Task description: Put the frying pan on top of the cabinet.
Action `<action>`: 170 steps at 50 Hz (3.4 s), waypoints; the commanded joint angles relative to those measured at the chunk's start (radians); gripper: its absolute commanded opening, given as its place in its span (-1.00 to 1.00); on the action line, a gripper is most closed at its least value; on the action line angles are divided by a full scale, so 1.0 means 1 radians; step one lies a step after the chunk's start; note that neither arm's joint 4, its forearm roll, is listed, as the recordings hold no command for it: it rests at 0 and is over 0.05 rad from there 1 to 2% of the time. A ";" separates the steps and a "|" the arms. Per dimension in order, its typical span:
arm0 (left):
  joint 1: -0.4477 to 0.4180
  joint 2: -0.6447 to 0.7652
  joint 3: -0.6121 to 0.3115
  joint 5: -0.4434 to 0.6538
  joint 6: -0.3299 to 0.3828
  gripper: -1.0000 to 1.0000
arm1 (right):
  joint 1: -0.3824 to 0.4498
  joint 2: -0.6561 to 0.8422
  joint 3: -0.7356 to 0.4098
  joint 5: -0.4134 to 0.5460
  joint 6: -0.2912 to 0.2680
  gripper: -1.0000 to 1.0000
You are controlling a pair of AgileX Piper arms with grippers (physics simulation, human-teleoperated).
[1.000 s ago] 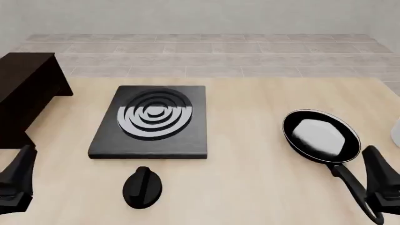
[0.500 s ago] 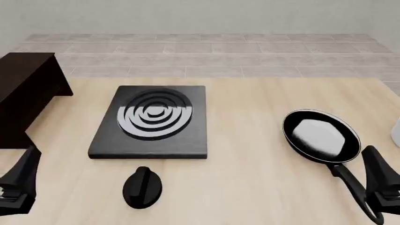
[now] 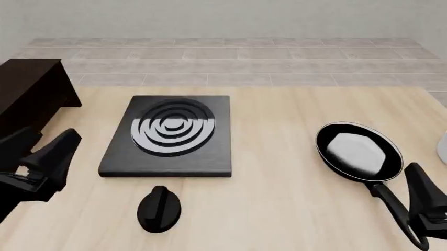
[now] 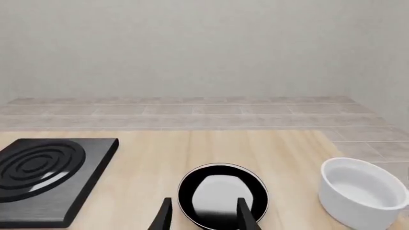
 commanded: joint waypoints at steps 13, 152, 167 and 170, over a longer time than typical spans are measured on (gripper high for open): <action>-0.315 0.516 -0.145 -0.302 -0.329 1.00 | 0.001 -0.004 0.000 0.004 -0.014 1.00; -0.739 1.707 -0.948 -0.335 -0.830 1.00 | -0.004 0.024 -0.001 -0.017 -0.025 1.00; -0.757 1.754 -1.001 -0.299 -0.834 1.00 | -0.006 0.027 0.000 -0.020 -0.020 1.00; -0.760 1.757 -1.009 -0.295 -0.838 1.00 | -0.005 0.029 0.000 -0.021 -0.020 1.00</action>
